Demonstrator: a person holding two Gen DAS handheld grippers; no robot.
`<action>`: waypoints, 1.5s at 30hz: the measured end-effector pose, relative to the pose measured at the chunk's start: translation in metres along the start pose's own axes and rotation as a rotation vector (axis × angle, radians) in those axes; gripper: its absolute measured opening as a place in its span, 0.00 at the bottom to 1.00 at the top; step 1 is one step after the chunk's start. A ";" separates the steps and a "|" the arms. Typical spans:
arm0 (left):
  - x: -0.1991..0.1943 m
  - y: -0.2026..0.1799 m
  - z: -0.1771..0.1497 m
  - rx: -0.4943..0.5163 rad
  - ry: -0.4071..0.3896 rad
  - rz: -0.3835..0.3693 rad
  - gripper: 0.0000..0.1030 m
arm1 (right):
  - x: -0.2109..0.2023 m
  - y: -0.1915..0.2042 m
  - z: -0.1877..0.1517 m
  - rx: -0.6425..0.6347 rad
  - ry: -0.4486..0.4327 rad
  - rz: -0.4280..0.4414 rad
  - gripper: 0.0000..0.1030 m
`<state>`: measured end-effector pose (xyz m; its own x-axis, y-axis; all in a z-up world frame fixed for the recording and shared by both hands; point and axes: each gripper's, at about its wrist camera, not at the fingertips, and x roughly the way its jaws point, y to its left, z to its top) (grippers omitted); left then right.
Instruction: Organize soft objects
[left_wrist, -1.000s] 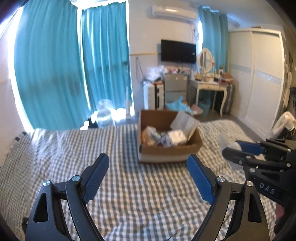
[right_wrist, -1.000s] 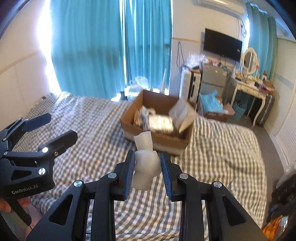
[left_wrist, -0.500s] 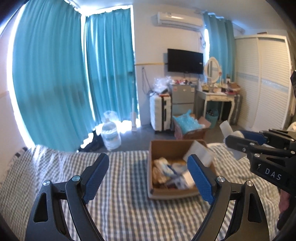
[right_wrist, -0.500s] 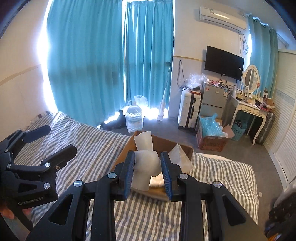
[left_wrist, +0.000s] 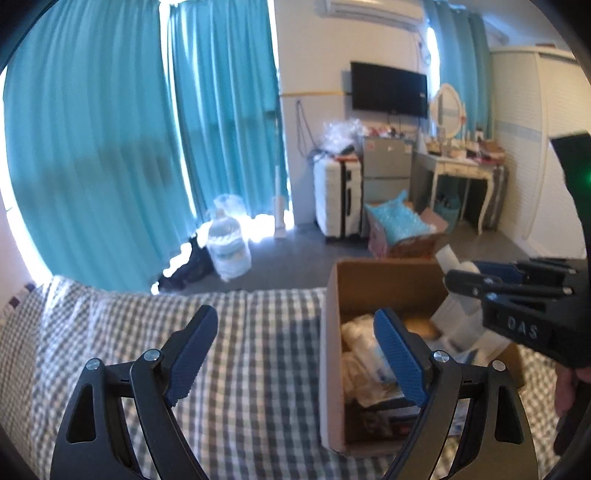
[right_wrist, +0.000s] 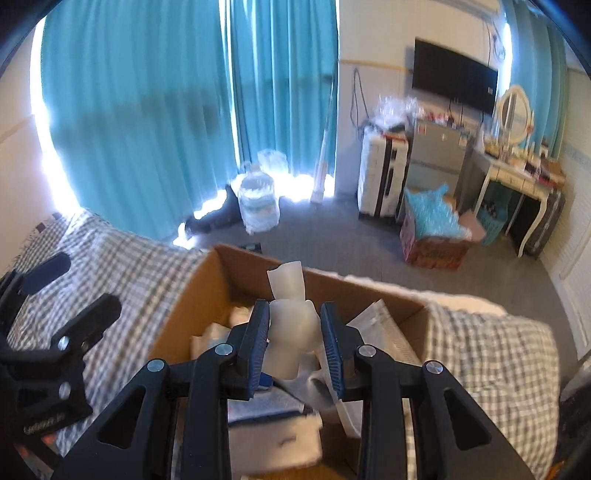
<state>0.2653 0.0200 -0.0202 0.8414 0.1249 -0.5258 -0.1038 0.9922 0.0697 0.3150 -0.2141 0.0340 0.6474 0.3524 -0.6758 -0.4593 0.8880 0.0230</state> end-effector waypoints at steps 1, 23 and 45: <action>0.006 -0.001 -0.005 0.007 0.011 0.002 0.85 | 0.010 -0.001 -0.001 0.003 0.009 0.000 0.28; -0.267 0.000 0.064 -0.001 -0.343 0.009 0.85 | -0.282 0.026 0.023 -0.012 -0.306 -0.152 0.75; -0.265 0.011 -0.051 -0.044 -0.294 -0.057 0.93 | -0.311 0.030 -0.149 0.147 -0.404 -0.153 1.00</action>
<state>0.0147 -0.0023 0.0768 0.9633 0.0690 -0.2595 -0.0694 0.9976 0.0074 0.0091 -0.3408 0.1358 0.8998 0.2748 -0.3389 -0.2673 0.9611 0.0696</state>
